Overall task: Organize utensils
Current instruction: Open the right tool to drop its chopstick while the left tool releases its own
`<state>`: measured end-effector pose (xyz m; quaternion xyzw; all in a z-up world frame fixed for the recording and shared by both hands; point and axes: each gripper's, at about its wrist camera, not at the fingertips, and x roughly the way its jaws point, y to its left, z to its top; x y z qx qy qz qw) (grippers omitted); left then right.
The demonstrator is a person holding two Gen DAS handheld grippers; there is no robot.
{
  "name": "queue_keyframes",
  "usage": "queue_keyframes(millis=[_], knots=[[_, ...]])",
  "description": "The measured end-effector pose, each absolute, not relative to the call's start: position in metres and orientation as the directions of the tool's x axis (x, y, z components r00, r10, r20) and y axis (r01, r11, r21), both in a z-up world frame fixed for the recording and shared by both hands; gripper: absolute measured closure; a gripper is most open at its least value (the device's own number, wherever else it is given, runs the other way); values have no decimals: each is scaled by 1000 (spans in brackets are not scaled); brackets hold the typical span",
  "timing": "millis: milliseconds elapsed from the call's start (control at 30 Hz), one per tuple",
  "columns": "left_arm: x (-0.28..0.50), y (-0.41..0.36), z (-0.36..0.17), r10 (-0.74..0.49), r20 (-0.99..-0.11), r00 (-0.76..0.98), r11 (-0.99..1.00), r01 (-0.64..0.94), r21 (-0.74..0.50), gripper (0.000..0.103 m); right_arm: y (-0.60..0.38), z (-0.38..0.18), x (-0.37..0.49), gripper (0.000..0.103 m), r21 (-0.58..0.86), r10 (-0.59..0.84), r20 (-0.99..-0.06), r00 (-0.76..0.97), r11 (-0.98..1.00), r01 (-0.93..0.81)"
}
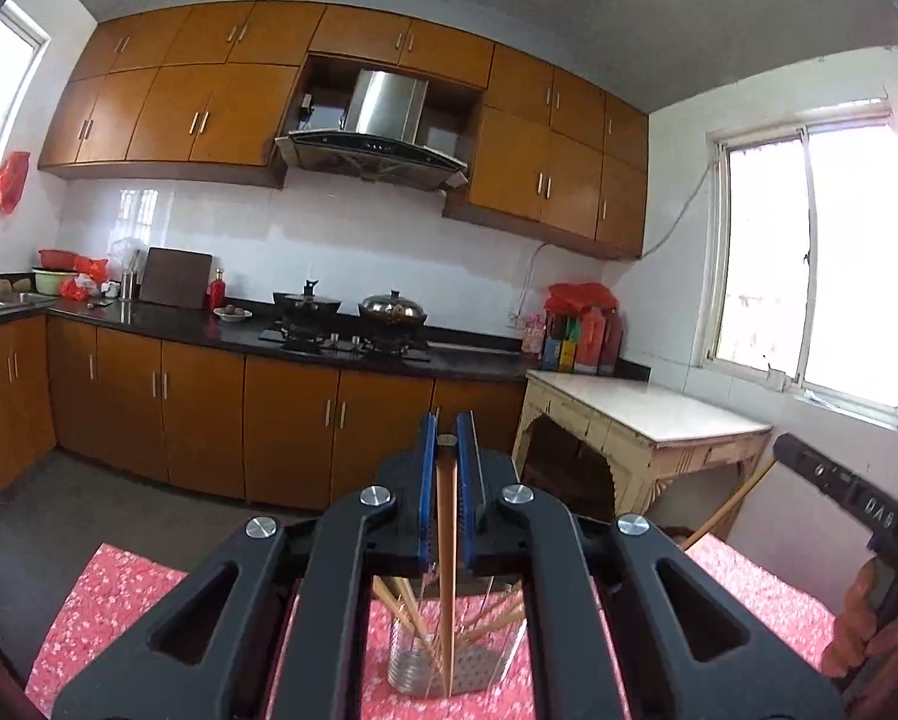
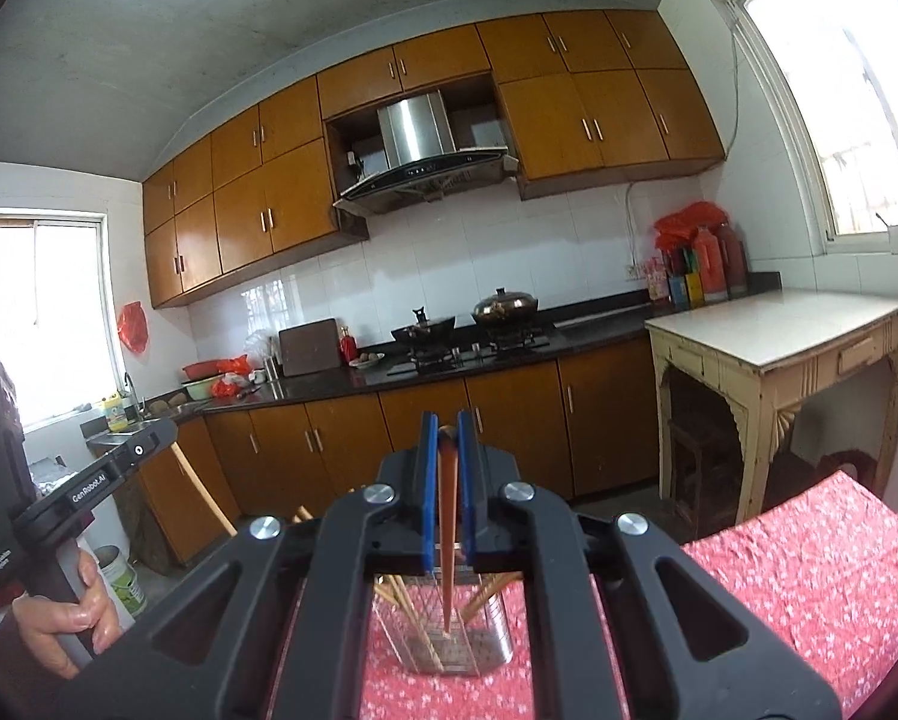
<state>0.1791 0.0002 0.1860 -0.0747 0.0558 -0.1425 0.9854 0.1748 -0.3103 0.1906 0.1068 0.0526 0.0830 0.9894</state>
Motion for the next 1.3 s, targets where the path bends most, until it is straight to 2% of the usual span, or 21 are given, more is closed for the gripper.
queue_keyframes(millis=[233, 367, 733, 1000, 1067, 1100, 1133, 1167, 1300], knots=[[209, -14, 202, -199, -19, 980, 967, 194, -166, 96, -297, 201, 226, 95, 211, 159, -94, 983, 968, -136], [229, -24, 197, -163, -15, 987, 973, 158, -165, 96, -284, 190, 257, 96, 175, 139, -129, 982, 978, -115], [279, -39, 153, -149, -99, 984, 973, 128, -190, 96, -285, 148, 311, 95, 218, 178, -240, 954, 968, -125], [289, -44, 141, -144, -150, 978, 979, 119, -163, 96, -284, 128, 330, 95, 237, 191, -305, 933, 964, -120], [288, -41, 140, -151, -166, 975, 980, 125, -156, 90, -281, 125, 333, 94, 216, 170, -321, 932, 971, -102], [287, -40, 142, -144, -168, 975, 981, 118, -152, 73, -281, 124, 332, 93, 209, 159, -323, 933, 974, -93], [283, -37, 143, -132, -165, 977, 983, 107, -152, 53, -282, 124, 330, 86, 209, 153, -320, 935, 974, -88], [281, -34, 144, -121, -157, 980, 983, 97, -154, 48, -284, 125, 326, 78, 216, 146, -312, 939, 973, -79], [270, -23, 151, -109, -147, 983, 984, 86, -153, 46, -290, 132, 313, 72, 224, 133, -291, 947, 972, -68]])
